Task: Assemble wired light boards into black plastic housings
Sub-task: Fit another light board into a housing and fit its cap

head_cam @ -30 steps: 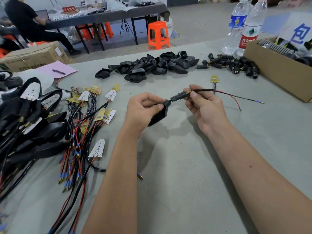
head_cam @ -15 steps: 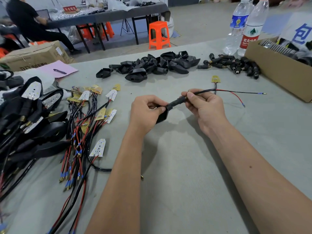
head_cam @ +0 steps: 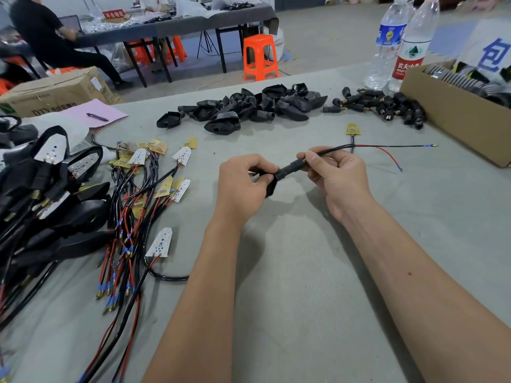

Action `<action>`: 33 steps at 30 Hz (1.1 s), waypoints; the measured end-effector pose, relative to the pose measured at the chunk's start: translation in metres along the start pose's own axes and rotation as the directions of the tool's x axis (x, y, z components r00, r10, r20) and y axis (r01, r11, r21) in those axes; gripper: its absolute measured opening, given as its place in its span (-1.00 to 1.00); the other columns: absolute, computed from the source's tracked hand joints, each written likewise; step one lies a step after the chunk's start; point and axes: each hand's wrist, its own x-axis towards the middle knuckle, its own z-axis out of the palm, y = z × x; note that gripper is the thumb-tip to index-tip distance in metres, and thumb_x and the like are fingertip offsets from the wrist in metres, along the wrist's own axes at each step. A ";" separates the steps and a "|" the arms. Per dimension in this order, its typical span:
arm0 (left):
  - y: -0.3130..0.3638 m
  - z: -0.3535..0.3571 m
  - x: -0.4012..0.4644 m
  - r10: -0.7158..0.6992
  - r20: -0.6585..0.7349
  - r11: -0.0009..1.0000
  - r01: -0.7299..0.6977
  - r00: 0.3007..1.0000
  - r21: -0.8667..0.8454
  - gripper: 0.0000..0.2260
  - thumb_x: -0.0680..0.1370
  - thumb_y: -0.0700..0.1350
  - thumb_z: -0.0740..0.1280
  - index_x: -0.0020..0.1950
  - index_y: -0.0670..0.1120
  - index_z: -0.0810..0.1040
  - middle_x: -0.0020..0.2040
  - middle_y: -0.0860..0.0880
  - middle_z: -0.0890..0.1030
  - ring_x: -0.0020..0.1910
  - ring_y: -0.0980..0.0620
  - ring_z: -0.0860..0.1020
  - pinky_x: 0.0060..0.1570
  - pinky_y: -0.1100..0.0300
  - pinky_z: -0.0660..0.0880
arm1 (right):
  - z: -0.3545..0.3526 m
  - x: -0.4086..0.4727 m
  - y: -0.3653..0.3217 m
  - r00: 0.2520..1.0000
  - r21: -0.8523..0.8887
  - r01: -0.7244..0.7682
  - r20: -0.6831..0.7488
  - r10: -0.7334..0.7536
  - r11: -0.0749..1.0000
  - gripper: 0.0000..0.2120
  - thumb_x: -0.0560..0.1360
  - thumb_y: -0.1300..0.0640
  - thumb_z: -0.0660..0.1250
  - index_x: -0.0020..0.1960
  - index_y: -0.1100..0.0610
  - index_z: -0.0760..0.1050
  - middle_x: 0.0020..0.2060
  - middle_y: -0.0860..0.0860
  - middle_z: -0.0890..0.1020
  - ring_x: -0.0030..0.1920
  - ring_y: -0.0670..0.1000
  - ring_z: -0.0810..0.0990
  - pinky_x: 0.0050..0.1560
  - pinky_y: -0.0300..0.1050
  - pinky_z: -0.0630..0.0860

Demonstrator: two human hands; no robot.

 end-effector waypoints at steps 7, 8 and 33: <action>0.007 0.002 -0.002 0.000 0.050 1.000 -0.001 0.999 0.008 -0.75 0.45 -0.37 0.42 -0.13 -0.03 0.74 -0.20 0.10 0.72 -0.23 0.14 0.66 -0.14 0.15 0.64 | 0.002 -0.003 0.001 1.000 -0.037 0.014 0.017 -0.013 0.999 -0.91 0.52 0.34 0.47 -0.04 0.18 0.61 -0.13 0.15 0.76 -0.15 0.00 0.72 -0.12 -0.19 0.60; 0.008 0.001 -0.002 0.003 0.069 1.000 -0.003 0.998 0.006 -0.75 0.43 -0.37 0.39 -0.14 -0.03 0.73 -0.21 0.08 0.72 -0.23 0.13 0.67 -0.16 0.19 0.63 | 0.002 -0.003 0.002 1.000 -0.045 0.021 0.016 -0.021 0.999 -0.89 0.51 0.34 0.48 -0.05 0.18 0.61 -0.14 0.15 0.76 -0.15 0.01 0.72 -0.11 -0.18 0.61; 0.008 0.005 -0.001 -0.047 0.153 0.995 0.060 0.987 -0.084 -0.85 0.37 -0.21 0.63 -0.14 -0.11 0.73 -0.28 -0.03 0.72 -0.30 -0.01 0.70 -0.14 0.00 0.67 | 0.001 -0.002 0.004 0.997 -0.122 0.072 -0.029 -0.077 0.990 -0.86 0.45 0.27 0.56 -0.10 0.10 0.63 -0.31 -0.05 0.70 -0.22 -0.08 0.66 -0.18 -0.23 0.58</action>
